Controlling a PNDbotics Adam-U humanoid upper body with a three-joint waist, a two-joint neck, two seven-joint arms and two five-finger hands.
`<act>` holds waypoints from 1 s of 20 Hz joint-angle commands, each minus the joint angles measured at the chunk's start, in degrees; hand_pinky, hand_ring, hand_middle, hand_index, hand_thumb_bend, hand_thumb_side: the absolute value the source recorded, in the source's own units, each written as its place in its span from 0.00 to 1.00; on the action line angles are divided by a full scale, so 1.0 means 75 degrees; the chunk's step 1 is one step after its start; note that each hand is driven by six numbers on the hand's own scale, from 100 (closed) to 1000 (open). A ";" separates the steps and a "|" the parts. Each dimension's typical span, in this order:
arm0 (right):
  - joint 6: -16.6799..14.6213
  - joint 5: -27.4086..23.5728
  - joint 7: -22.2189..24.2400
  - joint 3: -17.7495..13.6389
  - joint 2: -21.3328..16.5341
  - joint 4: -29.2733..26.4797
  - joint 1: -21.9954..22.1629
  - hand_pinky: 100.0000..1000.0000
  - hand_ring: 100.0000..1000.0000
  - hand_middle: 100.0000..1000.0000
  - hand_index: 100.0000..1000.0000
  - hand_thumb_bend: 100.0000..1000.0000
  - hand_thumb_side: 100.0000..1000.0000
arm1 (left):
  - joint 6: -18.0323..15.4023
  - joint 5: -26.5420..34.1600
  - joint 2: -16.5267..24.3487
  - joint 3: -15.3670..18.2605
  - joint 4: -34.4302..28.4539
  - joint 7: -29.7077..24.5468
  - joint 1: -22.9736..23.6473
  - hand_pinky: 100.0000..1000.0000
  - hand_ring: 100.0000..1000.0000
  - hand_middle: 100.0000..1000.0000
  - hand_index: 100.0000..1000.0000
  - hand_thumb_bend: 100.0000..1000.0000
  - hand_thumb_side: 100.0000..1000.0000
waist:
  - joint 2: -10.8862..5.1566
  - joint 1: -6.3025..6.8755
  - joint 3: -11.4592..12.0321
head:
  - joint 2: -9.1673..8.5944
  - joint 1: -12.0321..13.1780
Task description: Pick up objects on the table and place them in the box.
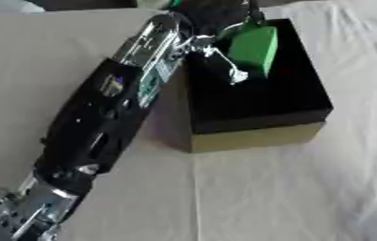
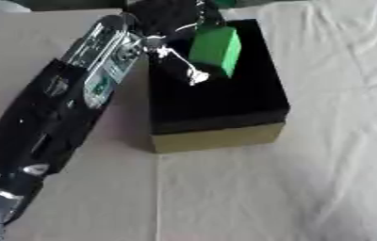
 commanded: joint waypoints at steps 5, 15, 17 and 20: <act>-0.0003 -0.0066 0.0025 -0.0037 -0.0104 -0.0153 -0.0090 0.85 0.77 0.79 0.79 0.00 1.00 | 0.0102 -0.0524 0.0037 0.0021 -0.0118 0.0351 -0.0106 0.65 0.76 0.80 0.87 0.72 0.50 | -0.0162 0.0002 -0.0037 | -0.0036 -0.0074; -0.0002 -0.0061 -0.0001 -0.0055 -0.0141 -0.0153 -0.0066 0.85 0.77 0.79 0.79 0.00 1.00 | 0.0385 -0.0013 0.0183 0.0251 -0.0854 0.1278 -0.0009 0.63 0.74 0.77 0.85 0.77 0.55 | -0.0184 0.0001 0.0063 | 0.0044 -0.0191; -0.0010 -0.0043 -0.0029 -0.0076 -0.0184 -0.0153 -0.0034 0.85 0.77 0.79 0.79 0.00 1.00 | 0.0669 0.0851 0.0366 0.0314 -0.1378 0.1892 0.0063 0.62 0.72 0.75 0.83 0.75 0.55 | -0.0202 0.0007 0.0129 | 0.0086 -0.0239; -0.0023 -0.0007 -0.0077 -0.0106 -0.0251 -0.0153 0.0018 0.85 0.77 0.79 0.79 0.00 1.00 | 0.1102 0.2349 0.0726 0.0455 -0.2152 0.2449 0.0203 0.59 0.68 0.70 0.80 0.65 0.54 | -0.0233 -0.0006 0.0225 | 0.0141 -0.0344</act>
